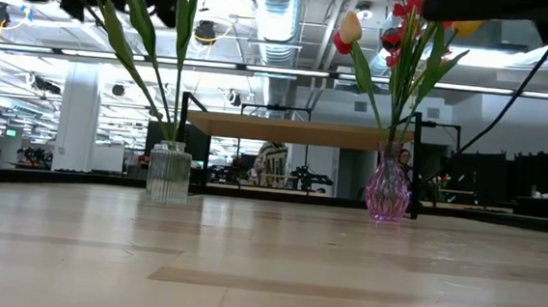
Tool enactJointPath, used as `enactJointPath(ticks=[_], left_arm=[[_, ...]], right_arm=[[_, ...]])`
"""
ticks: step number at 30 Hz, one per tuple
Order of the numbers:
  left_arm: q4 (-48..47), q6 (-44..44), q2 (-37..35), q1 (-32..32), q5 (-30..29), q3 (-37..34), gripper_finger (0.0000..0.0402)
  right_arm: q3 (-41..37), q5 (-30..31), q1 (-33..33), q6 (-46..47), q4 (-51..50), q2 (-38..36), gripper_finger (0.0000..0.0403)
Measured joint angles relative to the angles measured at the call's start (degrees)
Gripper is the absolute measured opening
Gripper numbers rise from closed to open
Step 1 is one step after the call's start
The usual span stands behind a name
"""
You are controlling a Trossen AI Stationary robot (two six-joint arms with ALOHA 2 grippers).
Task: Pick and place flowers into a vace then onto a shelf
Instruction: Put the red flower into the transparent vase
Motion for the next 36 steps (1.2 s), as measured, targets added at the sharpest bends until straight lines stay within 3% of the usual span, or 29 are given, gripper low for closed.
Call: enactJointPath(ticks=[5, 17, 24, 36], left_arm=[[13.94, -8.19, -0.70, 3.78, 1.71, -7.21, 0.0000], [15.97, -5.14, -0.68, 4.06, 2.03, -12.45, 0.0000], [26.00, -5.92, 0.47, 4.06, 1.24, -17.03, 0.0000], [33.06, -6.32, 8.20, 4.06, 1.42, -19.70, 0.0000]], right_arm=[[0.00, -0.18, -0.10, 0.11, 0.17, -0.48, 0.0001], [0.00, -0.11, -1.39, 1.36, -0.14, -0.48, 0.0001], [0.00, -0.39, -3.17, 1.34, -1.19, -0.50, 0.0000], [0.00, -0.43, -4.27, 0.93, -2.10, -0.50, 0.0001]])
